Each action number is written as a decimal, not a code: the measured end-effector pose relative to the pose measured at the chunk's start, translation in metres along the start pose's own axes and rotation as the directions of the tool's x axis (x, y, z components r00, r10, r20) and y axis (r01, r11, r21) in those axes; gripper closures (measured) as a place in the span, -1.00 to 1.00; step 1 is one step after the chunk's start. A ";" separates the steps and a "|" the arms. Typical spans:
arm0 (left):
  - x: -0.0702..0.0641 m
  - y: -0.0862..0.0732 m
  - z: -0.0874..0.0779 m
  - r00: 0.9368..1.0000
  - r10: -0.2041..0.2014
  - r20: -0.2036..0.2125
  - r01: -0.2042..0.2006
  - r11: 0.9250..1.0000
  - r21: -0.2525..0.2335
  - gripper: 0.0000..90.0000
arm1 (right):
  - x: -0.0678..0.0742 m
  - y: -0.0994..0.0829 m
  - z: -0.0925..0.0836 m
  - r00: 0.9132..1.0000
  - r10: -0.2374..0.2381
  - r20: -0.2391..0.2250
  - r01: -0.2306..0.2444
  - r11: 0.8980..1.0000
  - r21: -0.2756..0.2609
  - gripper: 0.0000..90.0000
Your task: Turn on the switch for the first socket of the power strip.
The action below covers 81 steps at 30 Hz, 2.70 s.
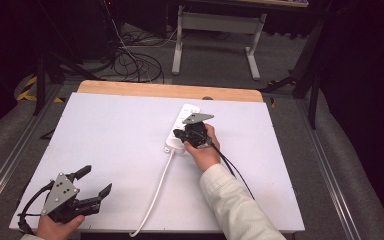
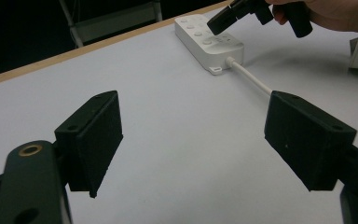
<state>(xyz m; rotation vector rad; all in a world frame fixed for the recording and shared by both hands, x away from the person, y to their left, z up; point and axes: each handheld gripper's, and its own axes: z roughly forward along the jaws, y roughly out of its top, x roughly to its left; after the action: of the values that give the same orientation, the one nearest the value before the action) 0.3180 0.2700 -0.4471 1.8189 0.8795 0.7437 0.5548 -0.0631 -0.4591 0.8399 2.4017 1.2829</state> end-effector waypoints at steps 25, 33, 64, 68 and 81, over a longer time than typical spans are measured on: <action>-0.001 0.000 0.001 1.000 -0.004 0.004 0.004 1.000 0.002 -0.56 | -0.005 -0.006 0.015 1.000 0.006 0.015 -0.006 1.000 -0.022 0.98; -0.001 0.000 0.001 1.000 -0.004 0.004 0.004 1.000 0.003 -0.56 | -0.004 -0.006 0.016 1.000 0.004 0.009 -0.004 1.000 -0.025 1.00; -0.001 -0.001 0.002 1.000 -0.003 0.002 0.003 1.000 0.008 -0.56 | -0.001 -0.005 0.018 0.999 -0.013 0.030 0.013 1.000 0.004 1.00; -0.001 -0.001 0.002 1.000 -0.009 0.003 0.009 1.000 0.008 -0.56 | -0.001 -0.005 0.018 0.999 -0.010 0.033 0.010 1.000 0.009 1.00; 0.000 -0.001 0.001 1.000 -0.016 0.003 0.016 1.000 0.005 -0.56 | 0.000 -0.001 0.018 0.998 -0.038 0.053 0.037 0.999 0.024 1.00</action>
<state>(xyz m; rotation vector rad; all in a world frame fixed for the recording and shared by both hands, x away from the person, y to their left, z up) 0.3187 0.2695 -0.4485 1.8152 0.8940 0.7292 0.5628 -0.0518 -0.4701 0.8213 2.3835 1.2062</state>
